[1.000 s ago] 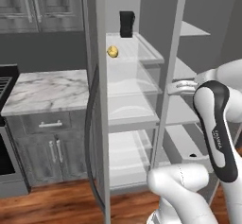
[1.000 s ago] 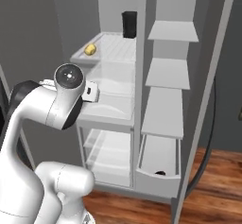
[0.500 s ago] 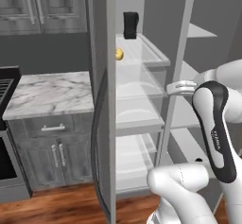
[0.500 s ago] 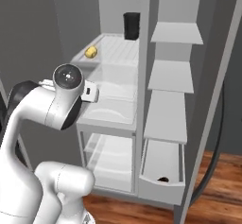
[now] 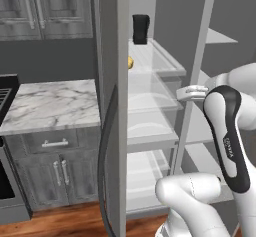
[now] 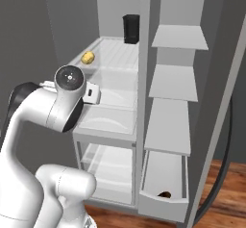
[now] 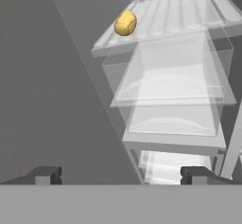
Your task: Take the sweet potato and potato from the fridge shelf and place them in the freezer drawer to begin freezing them.
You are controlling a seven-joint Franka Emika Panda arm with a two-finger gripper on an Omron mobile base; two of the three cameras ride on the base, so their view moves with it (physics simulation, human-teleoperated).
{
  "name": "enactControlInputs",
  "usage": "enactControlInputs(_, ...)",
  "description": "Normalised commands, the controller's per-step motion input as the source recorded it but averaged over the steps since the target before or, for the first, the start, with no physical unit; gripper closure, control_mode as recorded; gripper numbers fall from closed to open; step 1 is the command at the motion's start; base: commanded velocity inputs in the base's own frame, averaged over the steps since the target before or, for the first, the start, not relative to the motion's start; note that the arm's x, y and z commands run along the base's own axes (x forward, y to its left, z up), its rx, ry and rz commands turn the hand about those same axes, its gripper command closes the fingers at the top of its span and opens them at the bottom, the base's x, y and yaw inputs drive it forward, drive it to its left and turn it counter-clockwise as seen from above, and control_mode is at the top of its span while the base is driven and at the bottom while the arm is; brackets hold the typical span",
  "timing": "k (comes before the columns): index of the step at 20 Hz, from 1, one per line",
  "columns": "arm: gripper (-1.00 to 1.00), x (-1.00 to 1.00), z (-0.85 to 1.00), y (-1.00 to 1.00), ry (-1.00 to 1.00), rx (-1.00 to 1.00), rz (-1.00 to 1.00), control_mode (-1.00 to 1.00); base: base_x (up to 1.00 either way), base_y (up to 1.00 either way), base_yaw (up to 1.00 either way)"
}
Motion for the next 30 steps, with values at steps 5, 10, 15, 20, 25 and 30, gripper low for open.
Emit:
enactControlInputs(5,-1.00,0.00,0.00,0.00,0.00,0.00,0.00,1.00,0.00,0.06,0.00)
enactControlInputs(10,-1.00,0.14,0.32,0.25,0.00,0.00,-0.08,-1.00,0.00,0.06,0.00)
enactControlInputs(15,-1.00,0.51,0.63,0.51,0.00,0.00,-0.15,-1.00,0.00,0.00,0.00)
enactControlInputs(20,-1.00,0.81,0.28,0.13,0.02,0.00,-0.11,-1.00,0.00,0.00,0.00)
enactControlInputs(25,-1.00,0.84,-0.01,0.00,0.02,-0.02,-0.01,-1.00,0.00,0.00,0.00)
enactControlInputs(30,-1.00,0.79,-0.27,0.01,0.05,-0.03,-0.01,-1.00,0.00,0.00,0.00)
